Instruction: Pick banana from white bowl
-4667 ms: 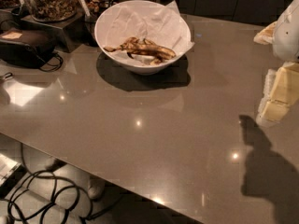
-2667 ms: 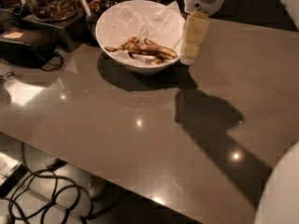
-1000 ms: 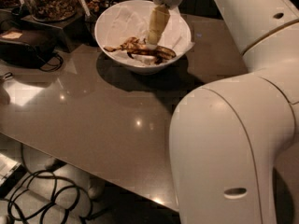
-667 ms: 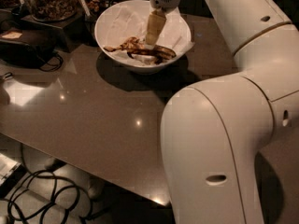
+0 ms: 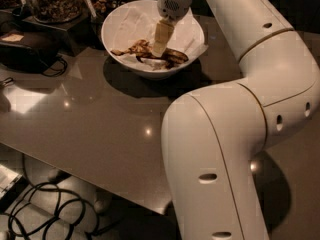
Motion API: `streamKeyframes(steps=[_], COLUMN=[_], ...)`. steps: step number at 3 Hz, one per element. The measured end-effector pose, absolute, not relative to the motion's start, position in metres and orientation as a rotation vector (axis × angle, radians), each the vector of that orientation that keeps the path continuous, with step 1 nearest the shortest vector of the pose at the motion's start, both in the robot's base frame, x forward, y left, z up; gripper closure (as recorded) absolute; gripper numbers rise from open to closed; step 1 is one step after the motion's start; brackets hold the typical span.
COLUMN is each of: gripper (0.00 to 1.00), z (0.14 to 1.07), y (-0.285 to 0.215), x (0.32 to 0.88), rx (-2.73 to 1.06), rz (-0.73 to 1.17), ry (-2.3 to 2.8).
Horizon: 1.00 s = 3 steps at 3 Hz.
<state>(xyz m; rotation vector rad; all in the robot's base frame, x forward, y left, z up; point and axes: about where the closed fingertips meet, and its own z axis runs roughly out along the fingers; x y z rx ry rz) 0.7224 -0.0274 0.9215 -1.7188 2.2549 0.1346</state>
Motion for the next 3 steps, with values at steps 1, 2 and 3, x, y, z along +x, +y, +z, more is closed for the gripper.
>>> streamKeyframes(steps=[1,2,3], gripper=[0.38,0.37,0.37], z=[0.908,0.896,0.887], y=[-0.026,-0.020,-0.014], x=[0.727,0.731,0.733], rx=[-1.718,-1.734,-1.761], rz=[0.149,0.151,0.155], ry=[2.282,2.296,2.300])
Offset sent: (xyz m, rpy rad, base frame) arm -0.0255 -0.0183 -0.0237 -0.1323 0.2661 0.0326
